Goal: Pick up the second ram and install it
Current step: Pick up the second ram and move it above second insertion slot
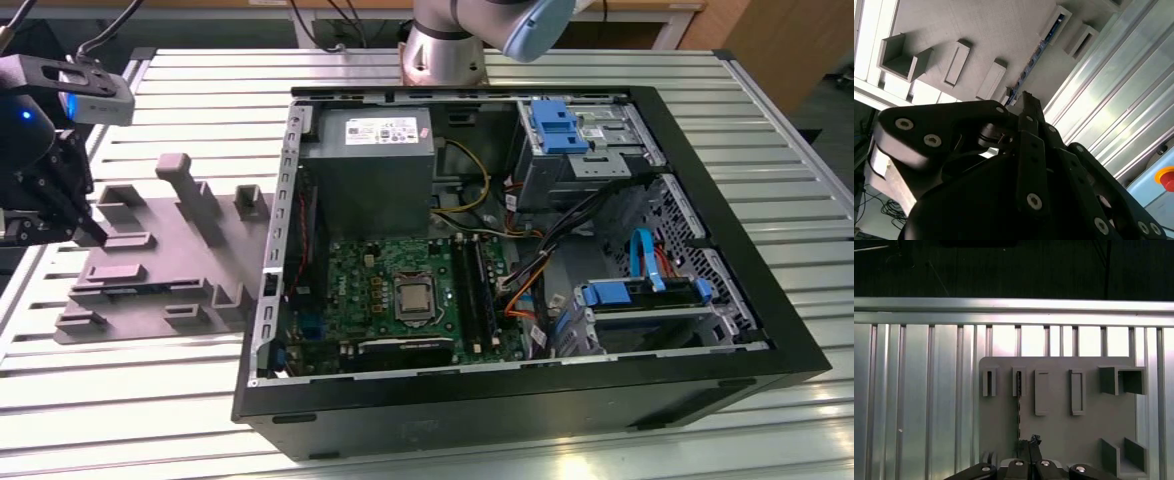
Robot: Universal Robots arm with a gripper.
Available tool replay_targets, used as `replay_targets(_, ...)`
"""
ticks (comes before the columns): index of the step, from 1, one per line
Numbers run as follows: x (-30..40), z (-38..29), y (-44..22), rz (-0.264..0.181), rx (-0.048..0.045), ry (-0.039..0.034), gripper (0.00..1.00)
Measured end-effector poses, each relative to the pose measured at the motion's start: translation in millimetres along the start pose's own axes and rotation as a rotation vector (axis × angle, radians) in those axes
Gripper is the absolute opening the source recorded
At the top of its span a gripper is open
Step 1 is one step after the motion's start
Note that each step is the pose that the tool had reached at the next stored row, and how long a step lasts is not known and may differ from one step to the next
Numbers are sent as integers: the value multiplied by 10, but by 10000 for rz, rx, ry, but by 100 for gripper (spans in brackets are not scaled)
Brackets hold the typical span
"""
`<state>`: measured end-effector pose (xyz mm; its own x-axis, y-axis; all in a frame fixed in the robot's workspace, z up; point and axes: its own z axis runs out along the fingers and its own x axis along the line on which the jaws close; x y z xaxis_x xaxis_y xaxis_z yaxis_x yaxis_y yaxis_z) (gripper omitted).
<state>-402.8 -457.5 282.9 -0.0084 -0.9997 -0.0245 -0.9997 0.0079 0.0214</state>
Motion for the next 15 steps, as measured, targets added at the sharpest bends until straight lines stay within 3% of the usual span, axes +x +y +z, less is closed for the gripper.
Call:
replay_targets(2,0,0,0,0,1,0,15)
replay_targets(3,0,0,0,0,1,0,22)
replay_targets(6,0,0,0,0,2,1,23)
replay_targets(7,0,0,0,0,2,0,29)
replay_targets(12,0,0,0,0,4,0,30)
replay_targets(13,0,0,0,0,5,0,36)
replay_targets(15,0,0,0,0,5,0,36)
